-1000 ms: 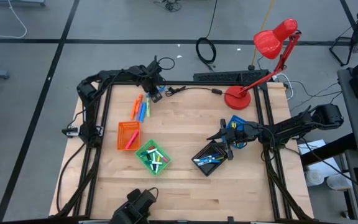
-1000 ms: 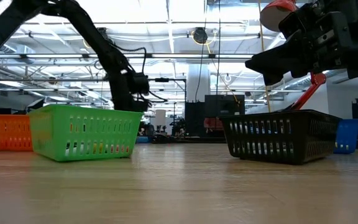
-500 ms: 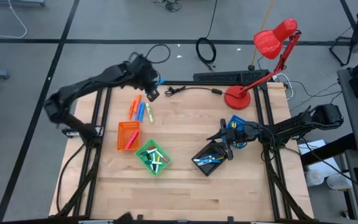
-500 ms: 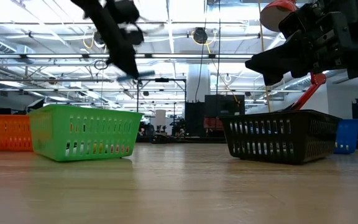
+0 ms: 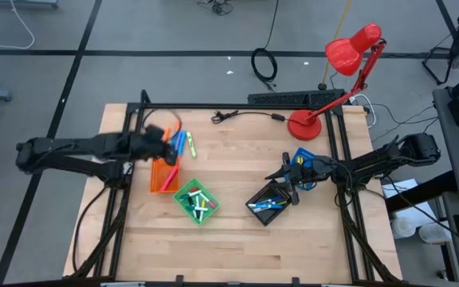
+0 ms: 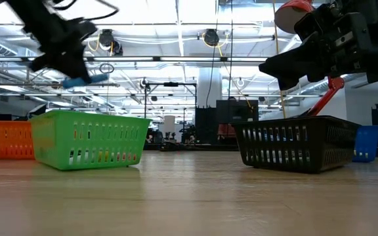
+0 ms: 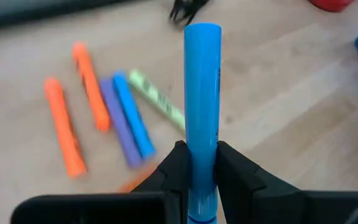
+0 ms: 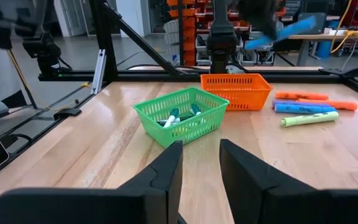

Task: Pick & Place Markers
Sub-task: Put the top large blue highlighter pen into the orange basket, then put the left large orange highlighter pen into the orange basket

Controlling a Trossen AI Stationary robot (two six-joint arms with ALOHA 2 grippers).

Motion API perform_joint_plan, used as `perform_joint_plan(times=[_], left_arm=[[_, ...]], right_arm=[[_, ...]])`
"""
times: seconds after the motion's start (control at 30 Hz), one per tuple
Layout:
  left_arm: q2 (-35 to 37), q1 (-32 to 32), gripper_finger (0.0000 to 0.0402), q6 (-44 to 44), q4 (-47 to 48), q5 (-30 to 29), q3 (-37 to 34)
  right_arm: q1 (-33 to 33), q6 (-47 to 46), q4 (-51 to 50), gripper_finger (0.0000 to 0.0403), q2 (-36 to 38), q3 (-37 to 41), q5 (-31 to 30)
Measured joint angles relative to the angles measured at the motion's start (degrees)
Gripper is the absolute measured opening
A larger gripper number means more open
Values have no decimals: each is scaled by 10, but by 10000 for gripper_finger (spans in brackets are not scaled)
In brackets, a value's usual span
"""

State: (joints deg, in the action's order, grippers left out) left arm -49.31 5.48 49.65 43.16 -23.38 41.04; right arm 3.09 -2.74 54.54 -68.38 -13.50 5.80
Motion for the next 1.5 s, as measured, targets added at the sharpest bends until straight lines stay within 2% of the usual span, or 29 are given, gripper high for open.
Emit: perform_joint_plan(times=[0.13,0.27,0.37,0.5,0.73,0.93,1.07,1.23,1.37,1.5], left_arm=[[30,-88,57,153,0,-41,-78],[32,-157,57,266,0,-63,-122],[32,-190,57,324,-1,-83,-143],[32,-207,59,347,-2,-86,-153],[32,-210,155,345,-2,-84,-154],[32,-210,198,331,-2,-83,-154],[32,-210,204,293,-17,-92,-154],[33,-188,191,229,-36,-112,-139],[34,-143,176,165,-35,-113,-101],[32,-74,163,94,-22,-114,-66]], right_arm=[[0,0,0,93,0,0,0],[0,0,0,93,0,0,0],[0,0,0,93,0,0,0],[0,0,0,93,0,0,0],[0,0,0,93,0,0,0],[0,0,0,93,0,0,0],[0,0,0,93,0,0,0],[0,0,0,93,0,0,0],[0,0,0,93,0,0,0],[0,0,0,93,0,0,0]])
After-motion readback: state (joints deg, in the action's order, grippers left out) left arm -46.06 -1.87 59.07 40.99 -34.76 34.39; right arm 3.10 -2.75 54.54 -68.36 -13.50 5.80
